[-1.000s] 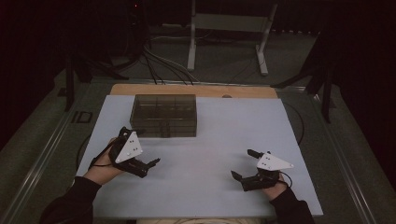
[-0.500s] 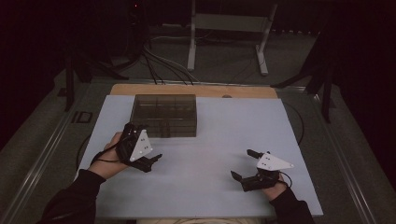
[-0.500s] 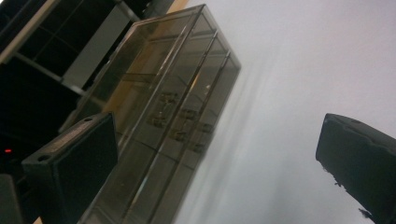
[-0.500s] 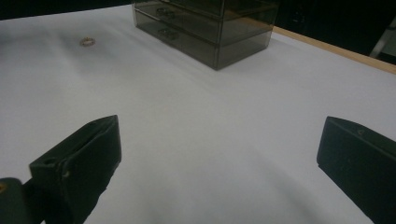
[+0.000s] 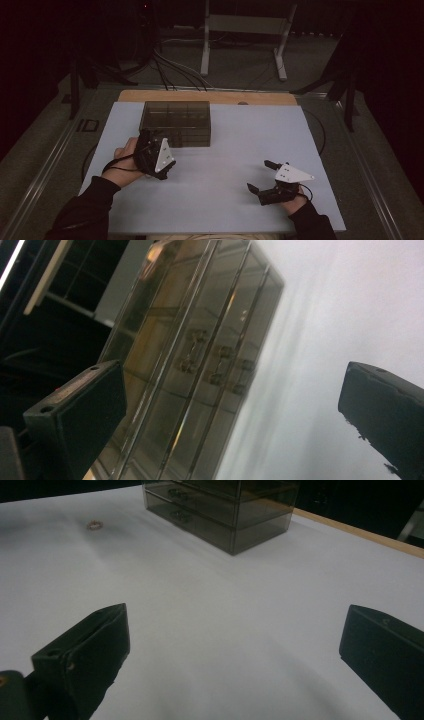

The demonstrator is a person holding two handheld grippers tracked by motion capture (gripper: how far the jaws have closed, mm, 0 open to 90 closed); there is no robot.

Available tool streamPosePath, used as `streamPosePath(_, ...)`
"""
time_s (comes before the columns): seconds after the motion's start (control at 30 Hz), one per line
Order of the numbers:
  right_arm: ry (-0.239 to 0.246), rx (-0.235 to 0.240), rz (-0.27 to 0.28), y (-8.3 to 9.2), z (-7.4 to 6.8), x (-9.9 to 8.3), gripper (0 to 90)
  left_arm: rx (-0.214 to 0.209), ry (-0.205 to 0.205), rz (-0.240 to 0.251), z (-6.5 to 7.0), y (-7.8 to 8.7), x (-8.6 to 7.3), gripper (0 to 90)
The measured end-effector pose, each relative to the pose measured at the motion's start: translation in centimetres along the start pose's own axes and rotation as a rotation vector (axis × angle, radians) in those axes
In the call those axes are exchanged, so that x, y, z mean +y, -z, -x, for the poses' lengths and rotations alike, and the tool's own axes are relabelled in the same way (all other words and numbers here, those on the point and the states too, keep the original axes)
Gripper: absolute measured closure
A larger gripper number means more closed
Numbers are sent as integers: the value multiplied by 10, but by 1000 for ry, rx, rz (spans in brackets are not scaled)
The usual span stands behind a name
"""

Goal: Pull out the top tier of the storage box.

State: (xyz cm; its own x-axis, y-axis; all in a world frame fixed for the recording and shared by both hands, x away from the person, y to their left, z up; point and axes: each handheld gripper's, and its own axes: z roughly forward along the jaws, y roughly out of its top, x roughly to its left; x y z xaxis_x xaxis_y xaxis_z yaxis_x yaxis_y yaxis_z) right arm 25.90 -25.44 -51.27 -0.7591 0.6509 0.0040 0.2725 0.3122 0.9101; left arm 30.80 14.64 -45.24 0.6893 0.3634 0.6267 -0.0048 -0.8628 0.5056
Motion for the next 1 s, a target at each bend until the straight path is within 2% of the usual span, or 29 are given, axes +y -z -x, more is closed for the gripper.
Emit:
streamPosePath(0.27, 2, 3, -1, 0, 0, 0, 0, 68, -58, -63, 6, -12, 4, 0)
streamPosePath(0.47, 5, 4, -2, 0, 0, 0, 0, 99, -100, -114, 10, -20, 7, 0)
streamPosePath(0.57, 5, 6, 1, 0, 0, 0, 0, 122, -143, -154, 13, -23, 8, 0)
streamPosePath(0.63, 5, 6, 2, 0, 0, 0, 0, 123, -150, -162, 16, -25, 9, 0)
streamPosePath(0.73, 3, 6, -2, 0, 0, 0, 0, 171, -170, -169, 20, -29, 11, 0)
streamPosePath(0.8, 5, 6, 2, 0, 0, 0, 0, 166, -174, -178, 20, -30, 11, 0)
streamPosePath(0.83, 6, 6, 0, 0, -1, 0, 0, 180, -179, -185, 21, -31, 12, 0)
streamPosePath(1.0, 7, 8, 3, 1, 0, 0, 0, 195, -215, -217, 26, -37, 10, 0)
